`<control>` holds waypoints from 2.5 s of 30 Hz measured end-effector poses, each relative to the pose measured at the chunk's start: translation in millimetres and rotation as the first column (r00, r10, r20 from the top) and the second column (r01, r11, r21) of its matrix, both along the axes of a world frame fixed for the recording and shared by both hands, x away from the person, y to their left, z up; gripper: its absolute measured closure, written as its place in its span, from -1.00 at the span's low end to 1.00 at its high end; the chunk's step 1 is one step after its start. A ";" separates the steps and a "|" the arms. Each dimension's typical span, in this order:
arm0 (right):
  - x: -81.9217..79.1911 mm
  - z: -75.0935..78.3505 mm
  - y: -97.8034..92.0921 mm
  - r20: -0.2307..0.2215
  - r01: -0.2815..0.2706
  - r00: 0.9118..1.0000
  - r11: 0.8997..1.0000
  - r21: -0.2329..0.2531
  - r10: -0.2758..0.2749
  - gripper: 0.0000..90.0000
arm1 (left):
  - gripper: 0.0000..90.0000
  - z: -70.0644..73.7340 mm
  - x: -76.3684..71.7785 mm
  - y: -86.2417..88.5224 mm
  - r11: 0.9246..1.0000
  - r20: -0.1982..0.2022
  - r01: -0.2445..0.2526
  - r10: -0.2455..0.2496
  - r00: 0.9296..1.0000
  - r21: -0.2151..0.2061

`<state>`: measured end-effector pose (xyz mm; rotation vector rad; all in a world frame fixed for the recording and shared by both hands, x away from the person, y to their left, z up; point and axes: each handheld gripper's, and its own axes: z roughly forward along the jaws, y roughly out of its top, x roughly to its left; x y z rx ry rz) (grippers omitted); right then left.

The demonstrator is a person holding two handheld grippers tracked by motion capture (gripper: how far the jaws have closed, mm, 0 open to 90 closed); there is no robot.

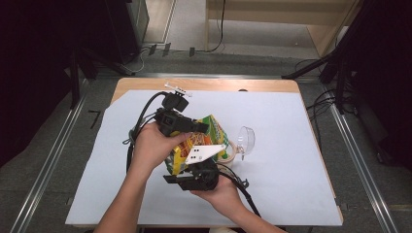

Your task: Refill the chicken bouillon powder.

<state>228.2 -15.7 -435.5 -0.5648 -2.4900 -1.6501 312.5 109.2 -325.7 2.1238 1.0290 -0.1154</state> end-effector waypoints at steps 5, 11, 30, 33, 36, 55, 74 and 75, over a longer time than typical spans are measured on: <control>-0.3 0.8 0.1 0.000 0.000 1.000 1.000 0.001 0.000 0.56 | 0.72 0.3 -0.1 0.2 1.000 0.000 -0.002 0.002 1.000 0.000; -0.8 1.6 0.1 -0.005 0.000 1.000 1.000 -0.001 0.000 0.56 | 0.72 0.4 0.2 0.7 1.000 -0.001 -0.003 0.003 1.000 -0.003; -2.0 3.7 0.4 -0.012 0.000 1.000 1.000 -0.001 0.000 0.56 | 0.71 1.1 -0.2 0.3 1.000 -0.001 -0.002 0.002 1.000 0.003; -1.6 2.7 0.5 -0.007 -0.001 1.000 1.000 0.001 0.001 0.52 | 0.71 1.6 -1.3 -0.8 1.000 0.007 -0.002 0.002 1.000 0.006; -1.4 0.7 1.0 -0.009 0.002 1.000 1.000 0.005 -0.002 0.52 | 0.71 2.3 -3.4 -2.7 1.000 0.012 -0.002 0.002 1.000 0.014; -2.3 4.9 -0.1 -0.021 -0.007 1.000 1.000 0.015 0.007 0.57 | 0.69 5.2 -3.5 -1.8 1.000 0.012 -0.002 0.001 1.000 0.004; -2.0 4.7 0.7 -0.028 -0.006 1.000 1.000 0.006 0.006 0.57 | 0.72 2.4 -0.6 0.0 1.000 0.000 -0.010 0.010 1.000 0.004; -1.9 4.6 0.7 -0.028 -0.006 1.000 1.000 0.006 0.006 0.57 | 0.72 2.3 -0.5 0.0 1.000 0.000 -0.011 0.011 1.000 0.004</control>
